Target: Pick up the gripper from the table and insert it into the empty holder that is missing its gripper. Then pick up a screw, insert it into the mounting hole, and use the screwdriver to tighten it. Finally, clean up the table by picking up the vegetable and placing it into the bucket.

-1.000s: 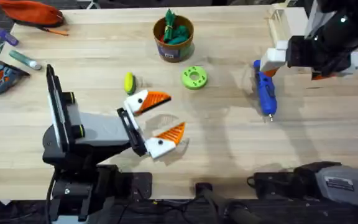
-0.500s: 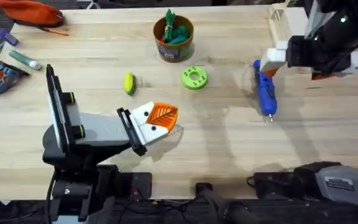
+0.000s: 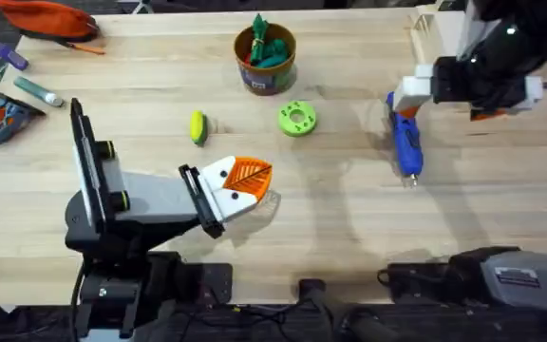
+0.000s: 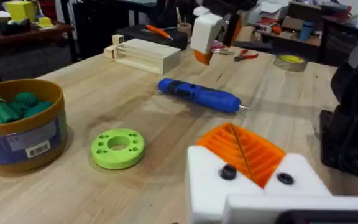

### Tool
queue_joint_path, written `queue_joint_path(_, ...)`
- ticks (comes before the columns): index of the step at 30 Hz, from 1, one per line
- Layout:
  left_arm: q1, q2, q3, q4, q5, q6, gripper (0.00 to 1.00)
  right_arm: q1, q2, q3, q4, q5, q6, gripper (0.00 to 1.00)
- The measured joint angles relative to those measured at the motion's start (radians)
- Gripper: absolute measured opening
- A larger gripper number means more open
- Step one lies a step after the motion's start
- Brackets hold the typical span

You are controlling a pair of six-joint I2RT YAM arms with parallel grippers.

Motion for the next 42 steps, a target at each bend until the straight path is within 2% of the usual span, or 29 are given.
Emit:
queue_joint_path(1, 0.000, 0.000, 0.000, 0.000, 0.000, 0.000, 0.013, 0.000, 0.034, 0.000, 0.038, -0.032, -0.054, 0.991)
queue_joint_path(5, 0.000, 0.000, 0.000, 0.000, 0.000, 0.000, 0.013, 0.000, 0.077, 0.000, 0.075, -0.061, -0.111, 0.991)
queue_joint_path(14, 0.000, 0.000, 0.000, 0.000, 0.000, 0.000, 0.013, -0.046, 0.184, 0.000, 0.125, -0.080, -0.161, 0.991)
queue_joint_path(17, 0.000, 0.000, 0.000, 0.000, 0.000, 0.000, 0.013, -0.057, 0.235, 0.000, 0.163, -0.082, -0.184, 0.992)
queue_joint_path(18, 0.000, 0.000, 0.000, 0.000, 0.000, 0.000, 0.013, -0.057, 0.297, 0.000, 0.195, -0.083, -0.198, 0.991)
queue_joint_path(21, 0.000, 0.000, 0.000, 0.000, 0.000, 0.000, 0.013, -0.060, 0.333, 0.000, 0.237, -0.104, -0.198, 0.992)
queue_joint_path(36, 0.000, 0.000, 0.000, 0.000, 0.000, 0.000, 0.013, -0.130, 0.338, -0.002, 0.240, -0.170, -0.244, 0.959)
queue_joint_path(42, 0.000, 0.000, 0.000, 0.000, 0.000, 0.000, 0.013, -0.129, 0.338, -0.058, 0.299, -0.178, -0.253, 0.959)
